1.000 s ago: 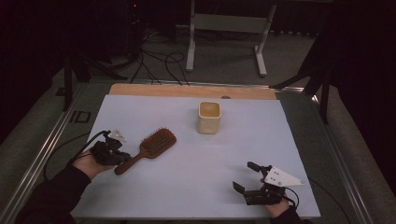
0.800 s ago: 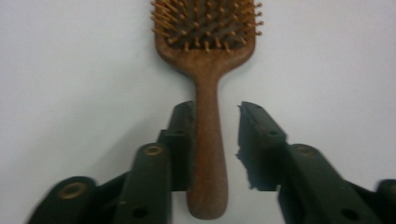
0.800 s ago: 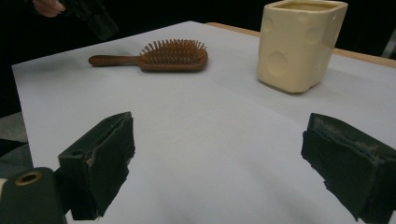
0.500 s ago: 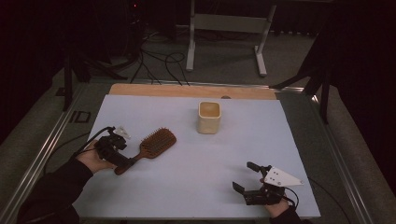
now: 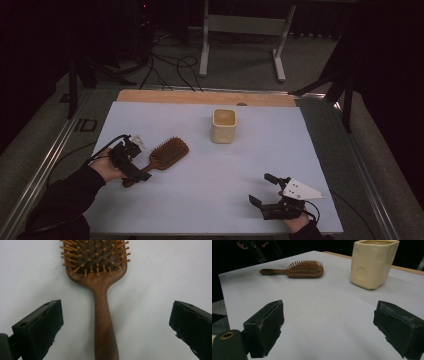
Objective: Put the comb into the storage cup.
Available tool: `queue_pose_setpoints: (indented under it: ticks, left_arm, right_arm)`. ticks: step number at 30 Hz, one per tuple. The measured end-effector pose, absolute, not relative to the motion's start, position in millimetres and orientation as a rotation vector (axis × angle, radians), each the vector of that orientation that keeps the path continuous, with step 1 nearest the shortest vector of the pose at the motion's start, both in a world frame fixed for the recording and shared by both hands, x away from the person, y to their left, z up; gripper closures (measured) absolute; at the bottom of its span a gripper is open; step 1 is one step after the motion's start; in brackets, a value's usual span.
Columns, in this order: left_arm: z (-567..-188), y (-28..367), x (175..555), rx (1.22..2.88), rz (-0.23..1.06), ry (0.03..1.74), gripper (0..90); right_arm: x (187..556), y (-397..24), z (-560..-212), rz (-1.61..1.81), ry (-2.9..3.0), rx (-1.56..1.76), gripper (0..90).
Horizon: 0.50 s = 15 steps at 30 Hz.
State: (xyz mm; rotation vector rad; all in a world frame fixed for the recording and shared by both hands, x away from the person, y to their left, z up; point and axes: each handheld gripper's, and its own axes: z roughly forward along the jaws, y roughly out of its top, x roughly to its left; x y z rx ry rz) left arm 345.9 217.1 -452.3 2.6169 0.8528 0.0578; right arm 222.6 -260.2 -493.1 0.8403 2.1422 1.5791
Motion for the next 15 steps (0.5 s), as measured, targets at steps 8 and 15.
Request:
queue_pose_setpoints:
  ticks: [8, 15]
  left_arm:
    - [-457, 211, 354, 2.640, 0.033, 0.876, 1.7]
    - [-464, 207, 359, 2.659, 0.024, 0.886, 1.6]
  right_arm:
    - [223, -260, -493, 1.580, 2.141, 0.841, 9.0]
    - [223, -260, -493, 1.580, 2.143, 0.839, 9.0]
